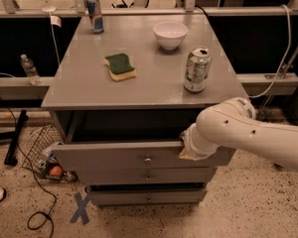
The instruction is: Open top drawer
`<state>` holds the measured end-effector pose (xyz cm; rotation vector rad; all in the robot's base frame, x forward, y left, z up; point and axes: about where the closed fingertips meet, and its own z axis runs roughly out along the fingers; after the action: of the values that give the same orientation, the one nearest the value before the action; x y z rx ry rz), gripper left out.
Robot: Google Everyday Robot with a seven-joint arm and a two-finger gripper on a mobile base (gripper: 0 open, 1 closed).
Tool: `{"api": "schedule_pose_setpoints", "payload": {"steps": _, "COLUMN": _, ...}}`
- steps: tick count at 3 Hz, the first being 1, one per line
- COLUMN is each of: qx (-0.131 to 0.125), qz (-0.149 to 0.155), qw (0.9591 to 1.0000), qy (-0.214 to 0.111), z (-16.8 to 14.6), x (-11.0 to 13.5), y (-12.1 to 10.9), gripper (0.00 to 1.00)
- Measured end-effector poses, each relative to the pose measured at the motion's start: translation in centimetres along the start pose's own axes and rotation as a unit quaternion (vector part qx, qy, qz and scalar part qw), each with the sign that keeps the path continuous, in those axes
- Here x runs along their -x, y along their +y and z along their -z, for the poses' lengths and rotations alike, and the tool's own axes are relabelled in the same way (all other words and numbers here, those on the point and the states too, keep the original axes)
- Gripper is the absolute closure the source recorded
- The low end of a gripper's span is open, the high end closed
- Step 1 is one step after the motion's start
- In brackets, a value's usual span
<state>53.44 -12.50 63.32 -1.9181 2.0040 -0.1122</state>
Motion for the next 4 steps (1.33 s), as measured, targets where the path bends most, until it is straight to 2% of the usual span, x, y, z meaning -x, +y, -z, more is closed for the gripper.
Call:
{"api": "schedule_pose_setpoints", "payload": {"steps": 3, "qx": 0.000, "qz": 0.000, "qw": 1.0000, "qy": 0.000, "z": 0.04, "x": 0.04, "y": -0.01, "gripper": 1.00}}
{"api": "schedule_pose_setpoints", "payload": {"steps": 4, "qx": 0.000, "qz": 0.000, "qw": 1.0000, "qy": 0.000, "z": 0.08, "x": 0.05, "y": -0.02, "gripper": 0.82}}
